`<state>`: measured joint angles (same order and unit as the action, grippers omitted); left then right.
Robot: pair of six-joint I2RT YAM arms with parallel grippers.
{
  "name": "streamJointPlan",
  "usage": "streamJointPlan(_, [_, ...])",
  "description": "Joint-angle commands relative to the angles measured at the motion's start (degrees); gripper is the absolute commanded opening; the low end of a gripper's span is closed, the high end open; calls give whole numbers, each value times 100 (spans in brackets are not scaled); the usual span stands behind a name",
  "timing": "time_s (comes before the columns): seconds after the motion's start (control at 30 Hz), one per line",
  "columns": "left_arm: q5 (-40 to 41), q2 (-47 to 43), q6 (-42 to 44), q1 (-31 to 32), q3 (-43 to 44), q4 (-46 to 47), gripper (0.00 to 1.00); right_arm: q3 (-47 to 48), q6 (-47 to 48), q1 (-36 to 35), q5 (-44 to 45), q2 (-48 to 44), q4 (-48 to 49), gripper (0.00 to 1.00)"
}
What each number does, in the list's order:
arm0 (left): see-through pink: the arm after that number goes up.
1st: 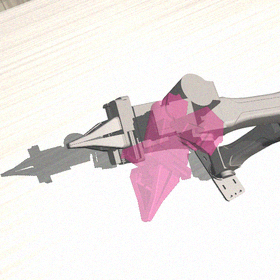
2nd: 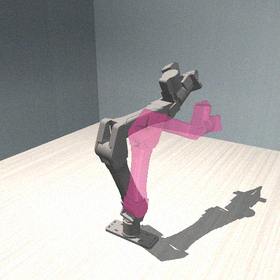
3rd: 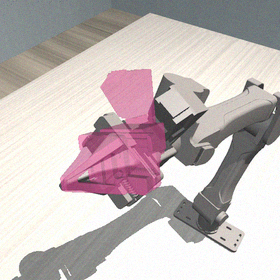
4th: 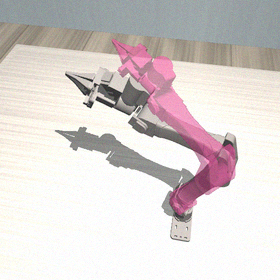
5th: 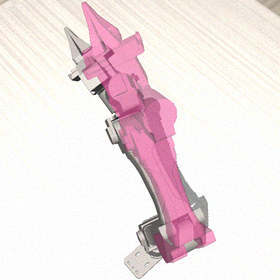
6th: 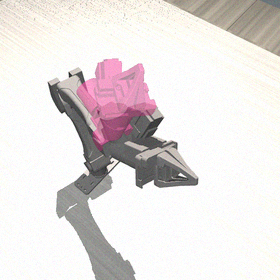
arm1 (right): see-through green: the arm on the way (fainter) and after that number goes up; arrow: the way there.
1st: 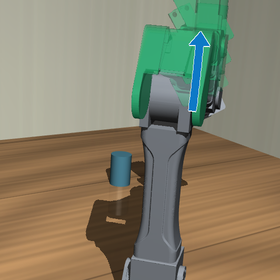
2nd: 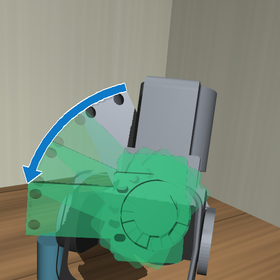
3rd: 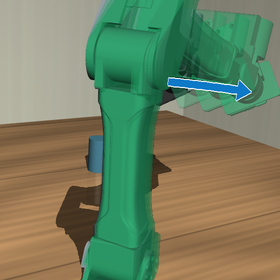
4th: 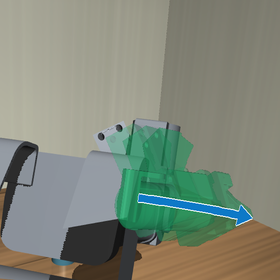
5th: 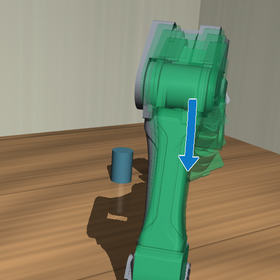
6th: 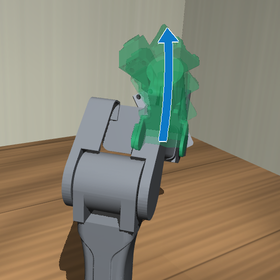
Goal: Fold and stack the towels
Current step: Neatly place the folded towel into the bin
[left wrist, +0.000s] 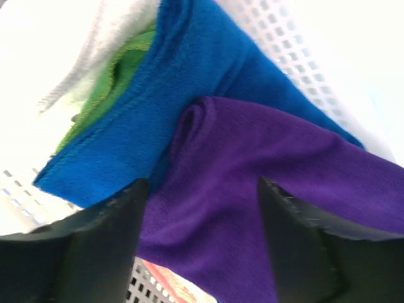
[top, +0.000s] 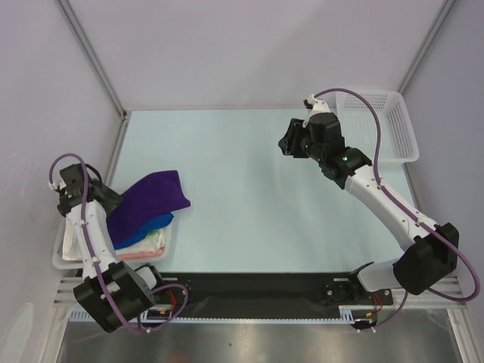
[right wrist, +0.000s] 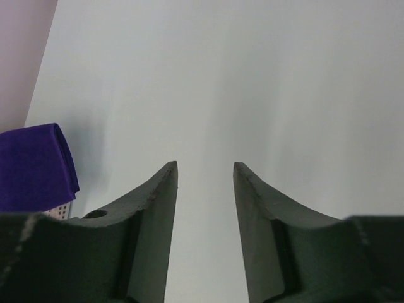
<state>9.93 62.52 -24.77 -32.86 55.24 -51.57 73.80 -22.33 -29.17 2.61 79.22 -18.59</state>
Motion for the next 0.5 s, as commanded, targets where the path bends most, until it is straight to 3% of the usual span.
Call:
streamJointPlan(0.0, [-509, -485, 165, -54, 56, 481, 87, 47, 106, -19, 82, -47, 119, 48])
streamJointPlan(0.03, [-614, -748, 209, -19, 83, 551, 98, 38, 123, -19, 82, -73, 101, 51])
streamJointPlan(0.1, [-949, -1100, 306, 339, 136, 770, 100, -84, 150, -10, 47, -187, 136, 63])
streamJointPlan(0.13, [-949, -1241, 307, 594, 197, 815, 100, -155, 158, -1, 3, -249, 154, 96])
streamJointPlan(0.23, [-309, -1506, 123, 1699, 372, 745, 100, -445, 36, 156, -391, -433, 382, 100])
streamJointPlan(0.37, [-273, -1532, -10, 2213, 391, 762, 100, -612, -9, 376, -490, -539, 374, 100])
streamJointPlan(0.47, [-281, -1550, 34, 2495, 399, 798, 100, -691, -35, 421, -97, -618, 303, 100])
